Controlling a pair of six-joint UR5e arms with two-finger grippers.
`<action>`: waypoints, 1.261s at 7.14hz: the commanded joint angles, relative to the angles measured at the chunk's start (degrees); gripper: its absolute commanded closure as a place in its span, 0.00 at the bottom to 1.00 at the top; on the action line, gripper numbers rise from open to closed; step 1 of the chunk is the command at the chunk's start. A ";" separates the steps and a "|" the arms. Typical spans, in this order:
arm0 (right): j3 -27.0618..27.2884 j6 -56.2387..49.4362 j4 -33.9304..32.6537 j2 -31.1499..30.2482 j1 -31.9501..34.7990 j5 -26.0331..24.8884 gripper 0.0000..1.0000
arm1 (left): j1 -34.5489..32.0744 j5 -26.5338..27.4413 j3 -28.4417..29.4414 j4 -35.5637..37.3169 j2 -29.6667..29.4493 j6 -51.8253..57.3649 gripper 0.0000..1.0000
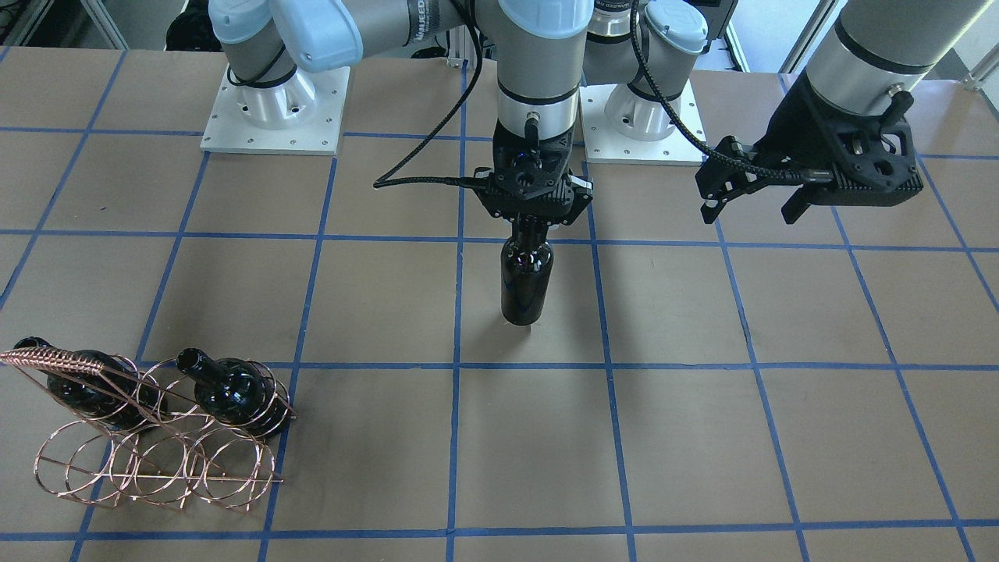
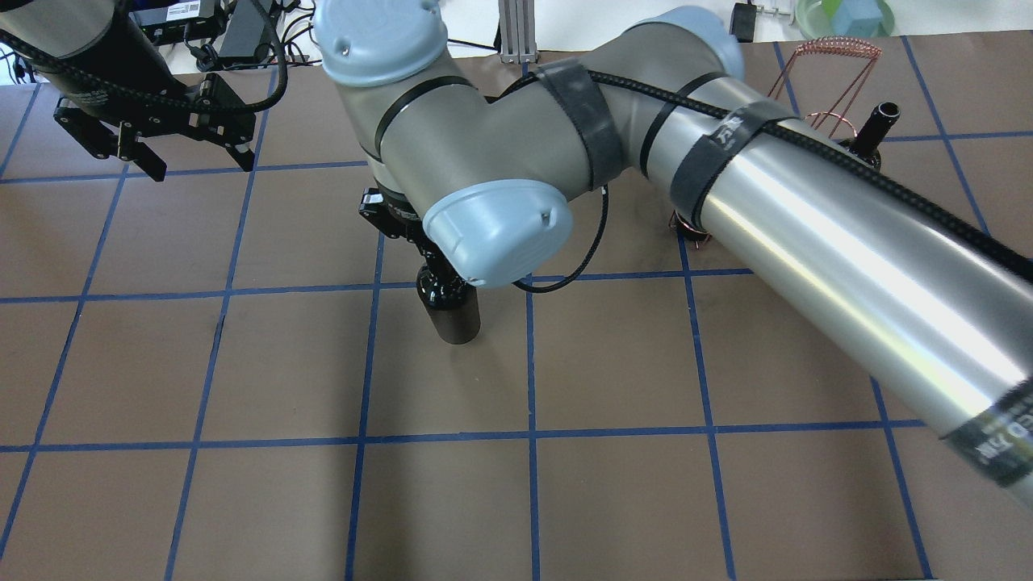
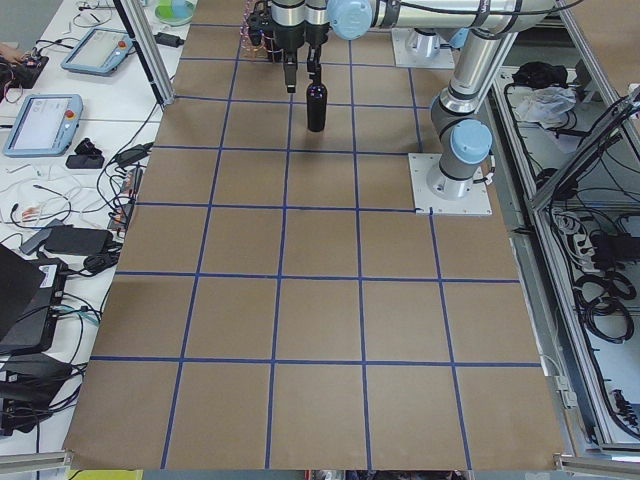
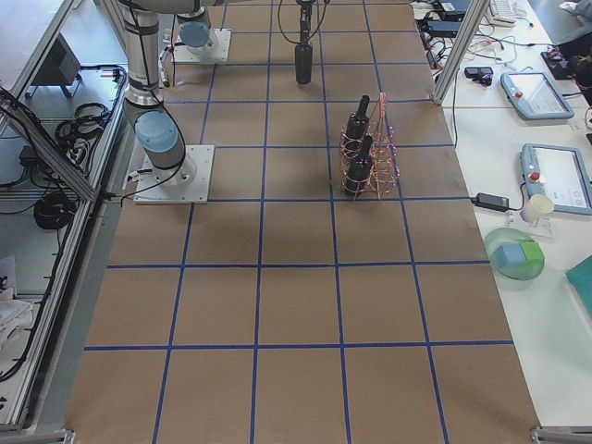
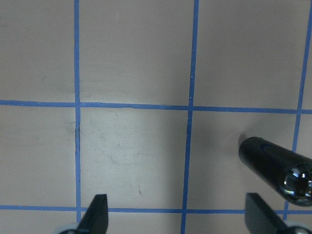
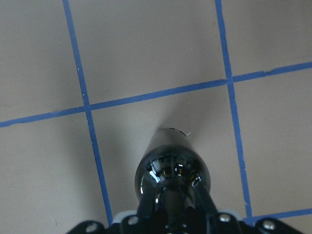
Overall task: Place wine into wine basket
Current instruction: 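Lift the bottle and carry it over the copper wine rack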
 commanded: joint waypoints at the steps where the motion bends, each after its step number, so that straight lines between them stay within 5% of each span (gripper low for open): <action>1: -0.09 -10.27 8.35 -7.12 -7.82 -0.08 0.84 | 0.00 -0.08 -0.09 0.03 -0.03 0.00 0.00; 5: -0.18 -34.97 20.06 -14.44 -26.46 -1.30 0.85 | -4.82 -0.08 -0.18 0.20 0.76 -0.97 0.00; 7: -0.44 -49.55 20.34 -14.98 -38.57 -1.32 0.86 | -7.20 0.10 -0.18 -0.06 1.20 -2.98 0.00; 9: -4.98 -52.96 19.91 -12.89 -40.92 -1.39 0.86 | -7.21 0.19 -0.27 -0.15 1.20 -2.99 0.00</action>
